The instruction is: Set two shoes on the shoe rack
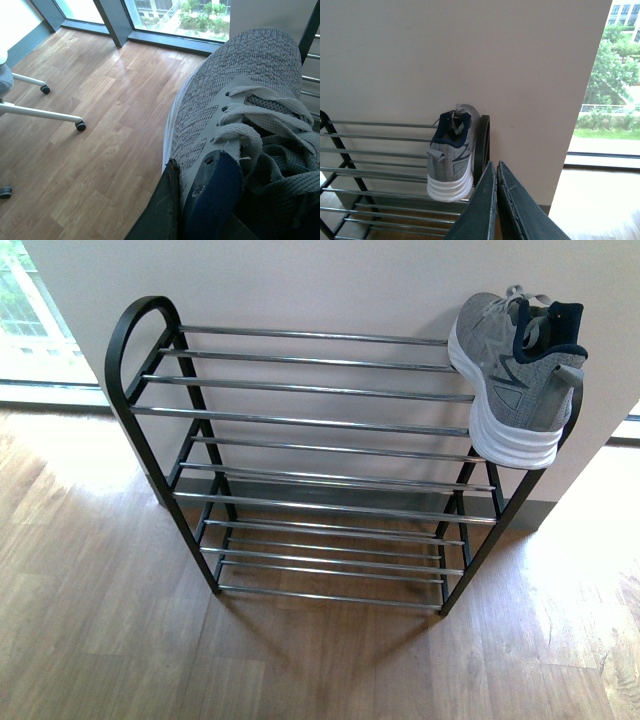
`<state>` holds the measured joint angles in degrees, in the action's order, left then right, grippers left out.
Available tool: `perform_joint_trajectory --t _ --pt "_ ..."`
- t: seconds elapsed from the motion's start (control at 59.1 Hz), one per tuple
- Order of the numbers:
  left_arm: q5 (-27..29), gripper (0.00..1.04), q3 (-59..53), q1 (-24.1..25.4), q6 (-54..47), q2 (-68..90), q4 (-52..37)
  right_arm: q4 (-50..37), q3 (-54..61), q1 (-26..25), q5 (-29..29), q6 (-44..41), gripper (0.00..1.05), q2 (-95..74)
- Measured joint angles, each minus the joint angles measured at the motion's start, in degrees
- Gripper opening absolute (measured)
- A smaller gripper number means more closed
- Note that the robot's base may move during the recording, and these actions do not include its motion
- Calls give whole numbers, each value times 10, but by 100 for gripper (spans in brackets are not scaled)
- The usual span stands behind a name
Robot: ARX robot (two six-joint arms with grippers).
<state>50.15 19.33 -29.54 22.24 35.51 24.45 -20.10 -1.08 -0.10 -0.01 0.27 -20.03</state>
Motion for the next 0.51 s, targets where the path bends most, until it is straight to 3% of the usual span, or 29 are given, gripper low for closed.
perform_joint_trajectory --t 0.507 --pt "0 1 0 0 0 0 0 94 0 0 0 0 1 94"
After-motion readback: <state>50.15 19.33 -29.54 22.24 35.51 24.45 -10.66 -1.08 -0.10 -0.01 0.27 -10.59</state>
